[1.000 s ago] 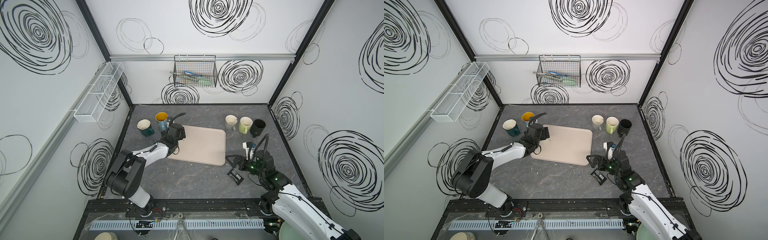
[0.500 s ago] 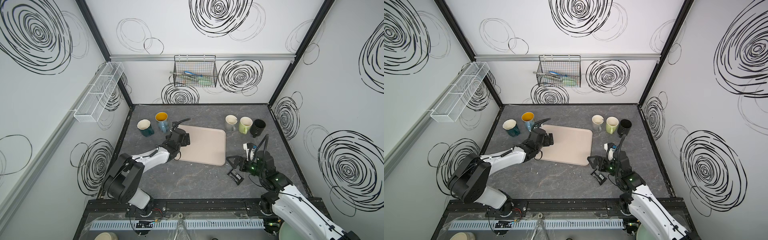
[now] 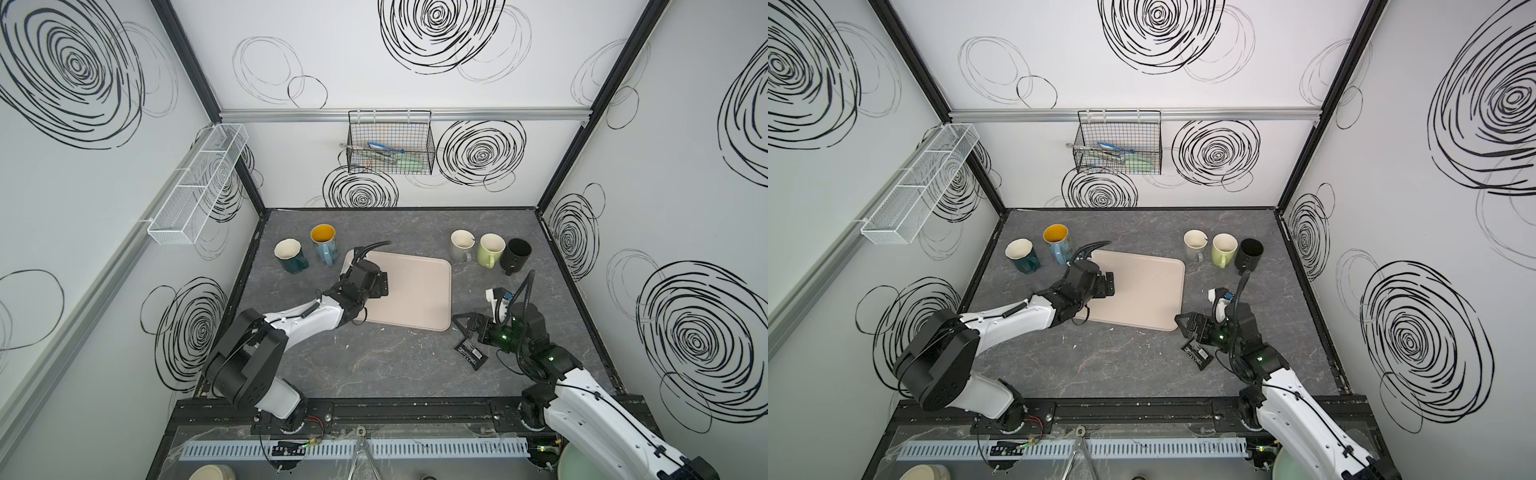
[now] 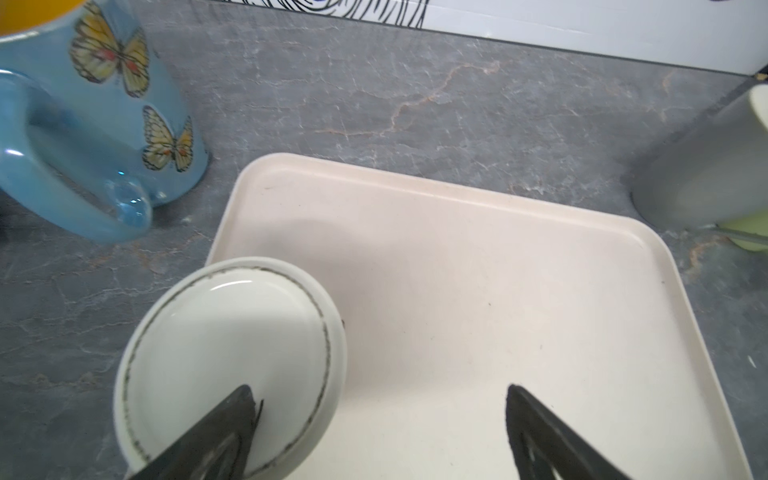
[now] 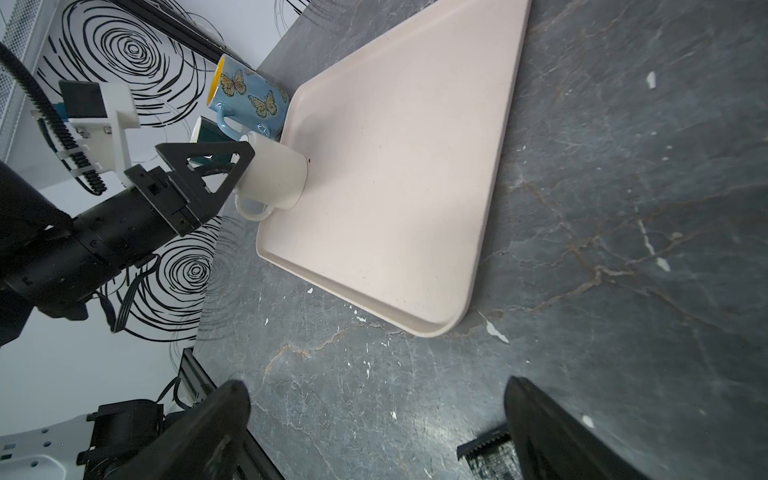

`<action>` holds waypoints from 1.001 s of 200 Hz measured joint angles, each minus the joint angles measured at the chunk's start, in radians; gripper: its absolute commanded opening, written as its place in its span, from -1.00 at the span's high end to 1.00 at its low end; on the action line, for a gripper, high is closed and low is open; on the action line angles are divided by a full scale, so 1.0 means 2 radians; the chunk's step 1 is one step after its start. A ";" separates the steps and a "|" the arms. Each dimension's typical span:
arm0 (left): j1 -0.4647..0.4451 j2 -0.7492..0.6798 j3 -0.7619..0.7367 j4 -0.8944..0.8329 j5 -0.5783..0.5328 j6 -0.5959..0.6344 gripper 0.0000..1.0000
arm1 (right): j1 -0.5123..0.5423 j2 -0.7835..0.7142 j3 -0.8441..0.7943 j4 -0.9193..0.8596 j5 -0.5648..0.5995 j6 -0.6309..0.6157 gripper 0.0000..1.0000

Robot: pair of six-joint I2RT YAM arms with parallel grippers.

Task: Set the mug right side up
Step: 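Move the left gripper back over the upside-down white mug on the tray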

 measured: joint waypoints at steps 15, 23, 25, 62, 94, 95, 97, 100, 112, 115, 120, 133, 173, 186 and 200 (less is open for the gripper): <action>-0.013 0.006 0.010 -0.011 0.002 -0.003 -0.92 | -0.001 -0.001 0.000 0.003 0.000 0.002 -1.00; -0.018 0.011 0.018 -0.014 0.003 -0.005 -0.92 | -0.001 -0.001 0.000 0.004 0.001 0.002 -1.00; -0.019 0.013 0.019 -0.015 0.003 -0.005 -0.92 | -0.001 -0.001 0.000 0.004 0.001 0.002 -1.00; -0.031 0.038 0.049 -0.019 0.017 -0.015 -0.92 | -0.004 -0.006 0.000 0.002 0.003 0.004 -1.00; -0.037 0.053 0.066 -0.008 0.046 -0.028 -0.92 | -0.005 -0.010 0.000 -0.006 0.011 0.003 -1.00; -0.037 0.054 0.067 -0.007 0.048 -0.028 -0.92 | -0.005 -0.011 0.000 -0.007 0.012 0.003 -1.00; -0.037 0.055 0.069 -0.007 0.051 -0.029 -0.92 | -0.005 -0.011 0.000 -0.008 0.012 0.003 -1.00; -0.037 0.057 0.071 -0.006 0.055 -0.030 -0.92 | -0.005 -0.012 0.000 -0.009 0.013 0.003 -1.00; -0.038 0.064 0.081 -0.005 0.072 -0.033 -0.92 | -0.005 -0.016 0.000 -0.014 0.018 0.002 -1.00; -0.038 0.065 0.083 -0.005 0.076 -0.033 -0.92 | -0.005 -0.018 0.000 -0.015 0.020 0.002 -1.00; -0.038 0.066 0.085 -0.005 0.084 -0.034 -0.92 | -0.006 -0.019 0.000 -0.016 0.022 0.001 -1.00; -0.038 0.065 0.086 -0.006 0.100 -0.034 -0.92 | -0.006 -0.022 0.000 -0.023 0.031 -0.002 -1.00; -0.038 -0.009 0.051 -0.014 0.116 -0.032 -0.92 | -0.006 -0.010 0.017 -0.051 0.057 -0.017 -1.00; -0.036 -0.055 0.029 -0.014 0.110 -0.033 -0.92 | -0.006 0.001 0.030 -0.057 0.065 -0.024 -1.00; -0.035 -0.105 0.003 -0.012 0.100 -0.033 -0.92 | -0.006 0.016 0.043 -0.060 0.072 -0.031 -1.00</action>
